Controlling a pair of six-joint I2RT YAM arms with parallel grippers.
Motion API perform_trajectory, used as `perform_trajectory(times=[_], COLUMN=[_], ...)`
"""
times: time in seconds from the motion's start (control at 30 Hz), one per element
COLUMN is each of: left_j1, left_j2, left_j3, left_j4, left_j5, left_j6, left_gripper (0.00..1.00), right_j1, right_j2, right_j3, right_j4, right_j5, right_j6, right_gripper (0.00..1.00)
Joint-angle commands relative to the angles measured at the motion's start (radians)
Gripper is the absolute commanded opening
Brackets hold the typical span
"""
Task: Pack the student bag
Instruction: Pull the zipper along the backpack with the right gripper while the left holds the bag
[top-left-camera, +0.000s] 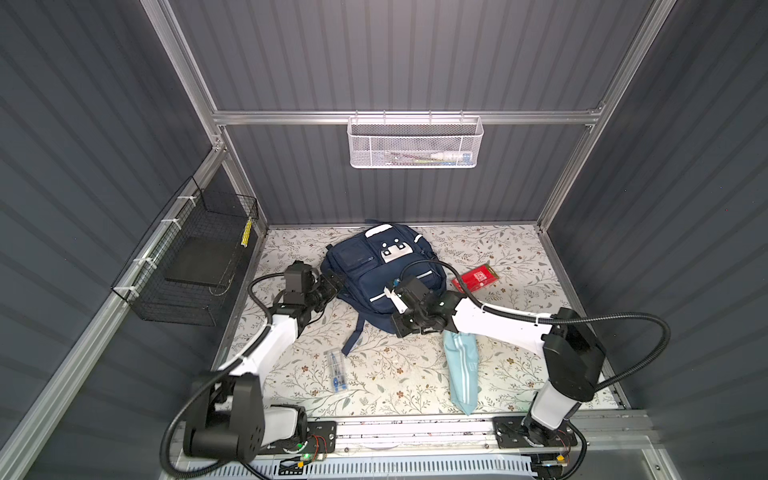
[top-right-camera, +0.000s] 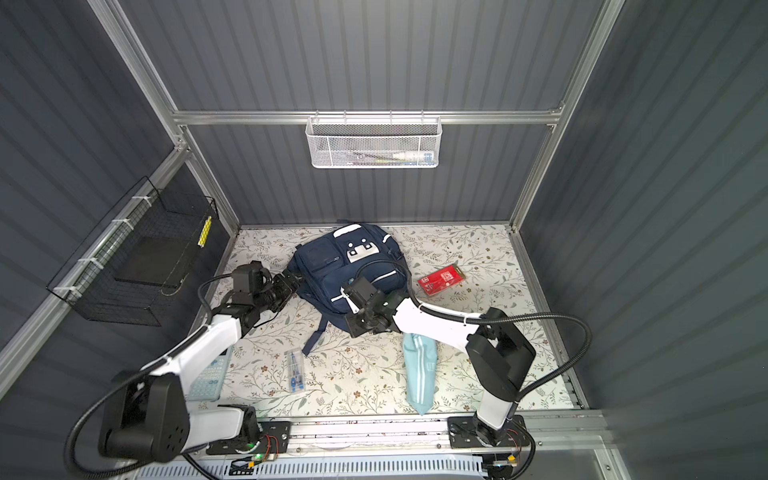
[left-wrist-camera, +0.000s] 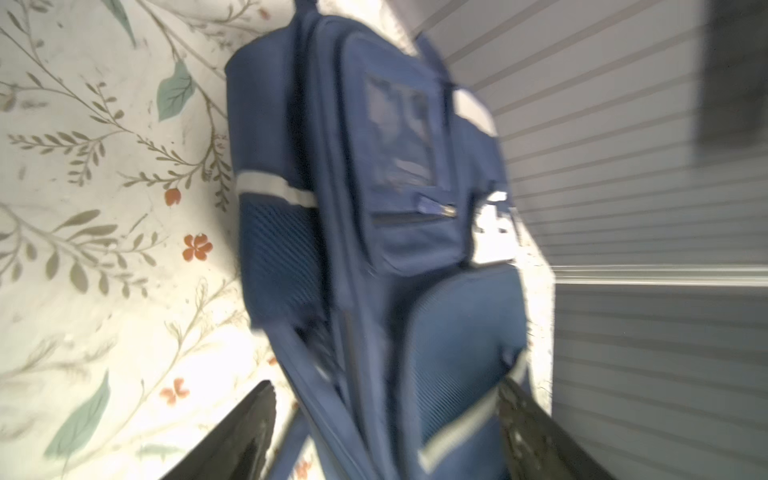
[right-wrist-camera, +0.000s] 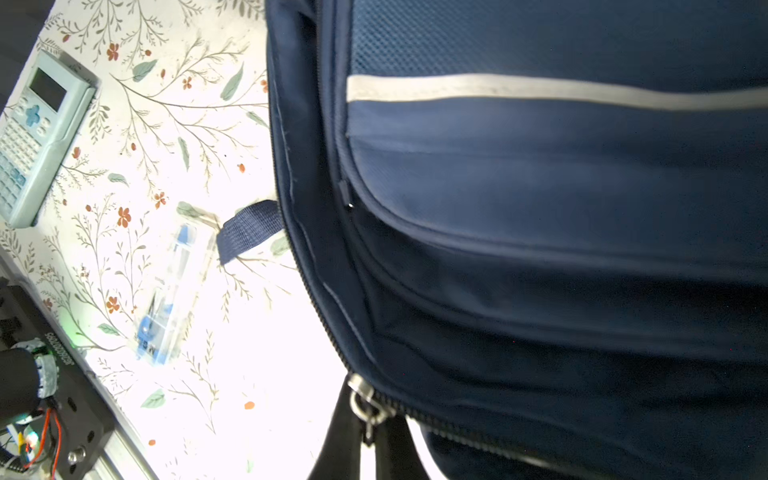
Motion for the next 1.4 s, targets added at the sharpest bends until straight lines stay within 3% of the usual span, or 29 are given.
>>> perform_trajectory(times=[0.0, 0.1, 0.27, 0.3, 0.33, 0.4, 0.43, 0.57, 0.73, 1.0, 1.1, 1.23, 1.37], left_j1=[-0.069, -0.136, -0.203, -0.204, -0.204, -0.204, -0.204, -0.179, -0.072, 0.002, 0.058, 0.091, 0.090], left_j2=[-0.053, -0.080, 0.052, 0.087, 0.115, 0.134, 0.135, 0.093, 0.011, -0.017, -0.015, 0.027, 0.112], left_j3=[-0.100, -0.168, -0.197, -0.179, -0.154, -0.128, -0.110, -0.082, -0.073, -0.050, -0.036, -0.020, -0.002], left_j4=[-0.070, 0.015, 0.240, 0.259, 0.257, 0.261, 0.226, 0.116, 0.008, -0.071, -0.112, -0.109, -0.038], left_j5=[0.040, 0.014, 0.017, 0.023, 0.028, 0.028, 0.029, 0.046, 0.128, 0.195, 0.225, 0.242, 0.270], left_j6=[-0.099, -0.204, -0.280, -0.268, -0.254, -0.231, -0.212, -0.165, -0.113, -0.058, -0.017, 0.009, 0.006], left_gripper=[0.84, 0.85, 0.83, 0.74, 0.58, 0.13, 0.00, 0.00, 0.00, 0.00, 0.00, 0.00, 0.02], right_j1=[0.014, 0.029, 0.060, 0.064, 0.065, 0.057, 0.048, -0.031, -0.193, -0.428, -0.514, -0.509, -0.421], right_j2=[0.029, 0.039, 0.035, 0.036, 0.036, 0.023, 0.011, -0.034, -0.104, -0.113, -0.070, -0.076, -0.178], right_j3=[0.076, 0.082, 0.060, 0.054, 0.048, 0.024, 0.006, -0.065, -0.188, -0.213, -0.203, -0.218, -0.274], right_j4=[0.067, 0.096, 0.141, 0.146, 0.146, 0.139, 0.134, 0.075, 0.092, 0.065, 0.081, 0.076, 0.054], right_j5=[-0.038, -0.037, -0.049, -0.060, -0.063, -0.044, -0.041, -0.023, -0.047, -0.011, -0.074, -0.080, -0.063], right_j6=[0.021, 0.024, 0.039, 0.038, 0.036, 0.044, 0.041, 0.045, 0.070, -0.041, -0.076, -0.097, -0.086], right_gripper=[0.00, 0.00, 0.00, 0.00, 0.00, 0.00, 0.00, 0.00, 0.00, 0.00, 0.00, 0.00, 0.00])
